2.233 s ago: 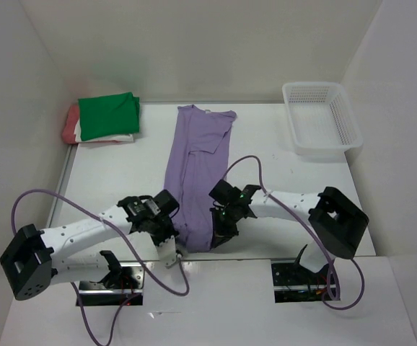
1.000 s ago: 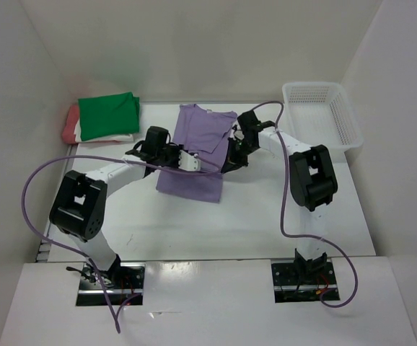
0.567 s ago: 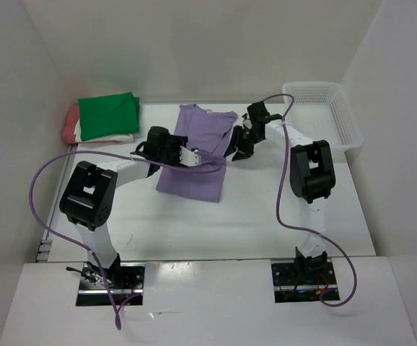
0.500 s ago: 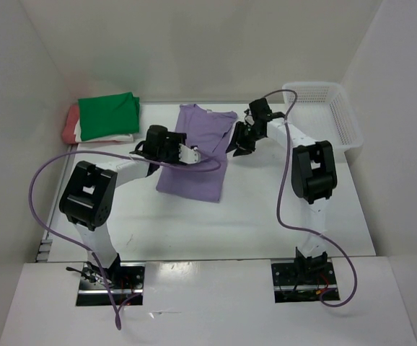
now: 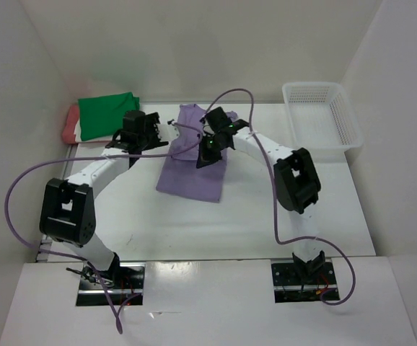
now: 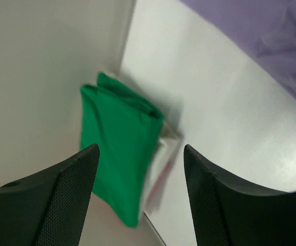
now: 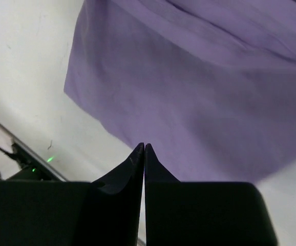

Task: Fold and stack the t-shirts
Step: Fold the folded rectangular tshirt in 1/3 of the way, then grab one side of the 2/3 rectangular tshirt with both arms

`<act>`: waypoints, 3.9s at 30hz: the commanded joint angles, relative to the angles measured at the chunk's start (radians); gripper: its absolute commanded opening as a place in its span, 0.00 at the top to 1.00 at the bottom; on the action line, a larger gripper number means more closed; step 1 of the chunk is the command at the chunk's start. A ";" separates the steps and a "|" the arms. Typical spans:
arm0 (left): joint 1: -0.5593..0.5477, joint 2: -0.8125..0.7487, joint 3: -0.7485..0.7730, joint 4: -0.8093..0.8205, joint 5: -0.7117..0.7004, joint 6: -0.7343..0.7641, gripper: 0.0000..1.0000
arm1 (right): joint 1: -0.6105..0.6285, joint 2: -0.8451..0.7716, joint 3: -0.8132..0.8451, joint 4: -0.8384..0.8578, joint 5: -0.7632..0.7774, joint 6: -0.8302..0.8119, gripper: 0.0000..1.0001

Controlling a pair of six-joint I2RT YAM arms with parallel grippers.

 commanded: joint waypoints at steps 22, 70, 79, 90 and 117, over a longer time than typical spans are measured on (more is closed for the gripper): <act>-0.038 -0.107 -0.301 -0.227 0.381 -0.502 0.28 | 0.078 0.512 0.660 -0.145 0.111 -0.032 1.00; -0.166 -0.056 -0.361 -0.299 0.184 0.365 0.07 | 0.012 -0.275 -0.563 0.248 -0.015 0.290 0.46; -0.205 -0.047 -0.385 -0.305 0.079 0.453 0.26 | 0.012 -0.231 -0.607 0.249 0.007 0.332 0.42; -0.215 -0.047 -0.385 -0.358 0.097 0.494 1.00 | 0.003 -0.171 -0.634 0.300 -0.056 0.332 0.96; -0.549 -0.239 -0.321 -0.843 0.128 -0.152 1.00 | -0.017 -0.500 -0.816 -0.004 -0.144 0.095 1.00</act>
